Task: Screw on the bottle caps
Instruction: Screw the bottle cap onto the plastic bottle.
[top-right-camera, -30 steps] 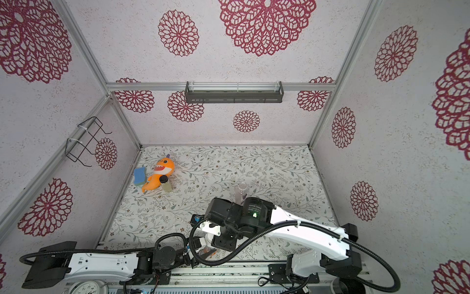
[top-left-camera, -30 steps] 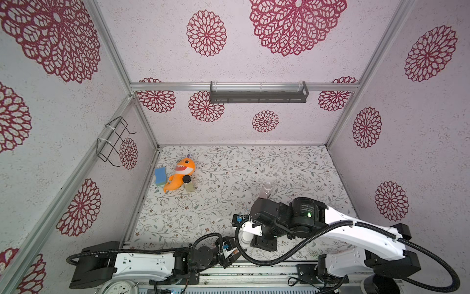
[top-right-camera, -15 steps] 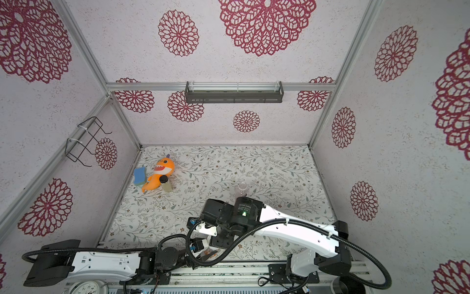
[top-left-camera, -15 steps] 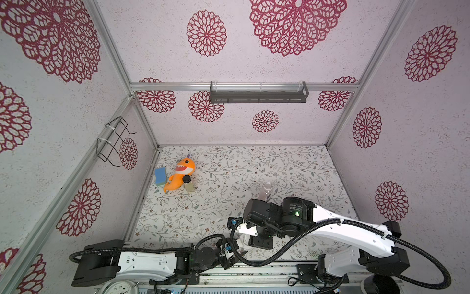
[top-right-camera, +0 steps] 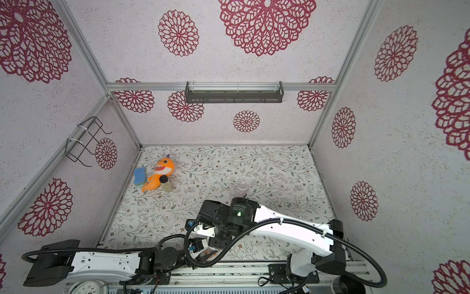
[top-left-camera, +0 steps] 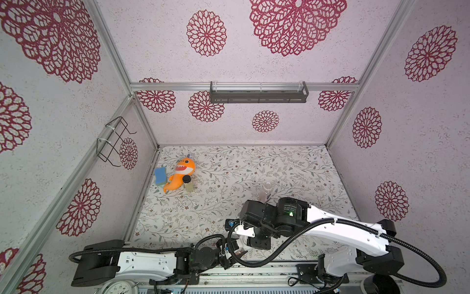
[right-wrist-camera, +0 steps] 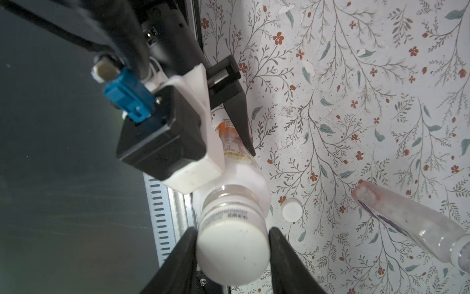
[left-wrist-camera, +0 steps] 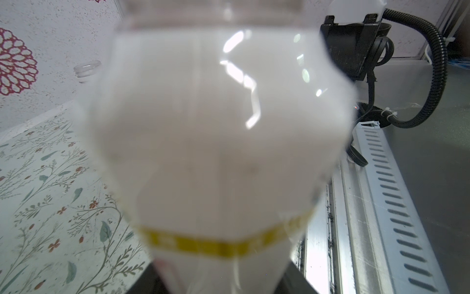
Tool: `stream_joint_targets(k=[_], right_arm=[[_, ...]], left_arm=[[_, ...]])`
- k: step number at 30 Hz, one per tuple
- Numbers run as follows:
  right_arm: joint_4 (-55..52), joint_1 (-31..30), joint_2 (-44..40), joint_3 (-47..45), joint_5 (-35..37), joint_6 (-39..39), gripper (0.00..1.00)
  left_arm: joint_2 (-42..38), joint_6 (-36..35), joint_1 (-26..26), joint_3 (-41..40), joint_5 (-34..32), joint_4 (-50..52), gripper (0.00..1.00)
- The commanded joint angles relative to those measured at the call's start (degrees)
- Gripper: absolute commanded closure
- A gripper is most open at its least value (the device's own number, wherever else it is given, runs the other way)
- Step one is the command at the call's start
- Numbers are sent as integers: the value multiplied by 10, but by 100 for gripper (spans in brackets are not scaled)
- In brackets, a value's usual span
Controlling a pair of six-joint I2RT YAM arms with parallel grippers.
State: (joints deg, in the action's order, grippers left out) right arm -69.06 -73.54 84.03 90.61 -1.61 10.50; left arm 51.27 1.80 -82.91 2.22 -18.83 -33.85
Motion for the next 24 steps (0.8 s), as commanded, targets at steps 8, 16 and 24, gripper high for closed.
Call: stream_joint_targets(k=[8,16,24], right_arm=[[13,8,7,-5,-13,-56,65],[98,11,5,-33,-23,-247,65],[116,-2,1,-43,45,-365,64]], left_arm=[[-27,-20,-15,2,-35,-43,50],[-57,-42,-31,-13,-93,-61,51],[-58,-44,-33,-16,-105,-68,51]])
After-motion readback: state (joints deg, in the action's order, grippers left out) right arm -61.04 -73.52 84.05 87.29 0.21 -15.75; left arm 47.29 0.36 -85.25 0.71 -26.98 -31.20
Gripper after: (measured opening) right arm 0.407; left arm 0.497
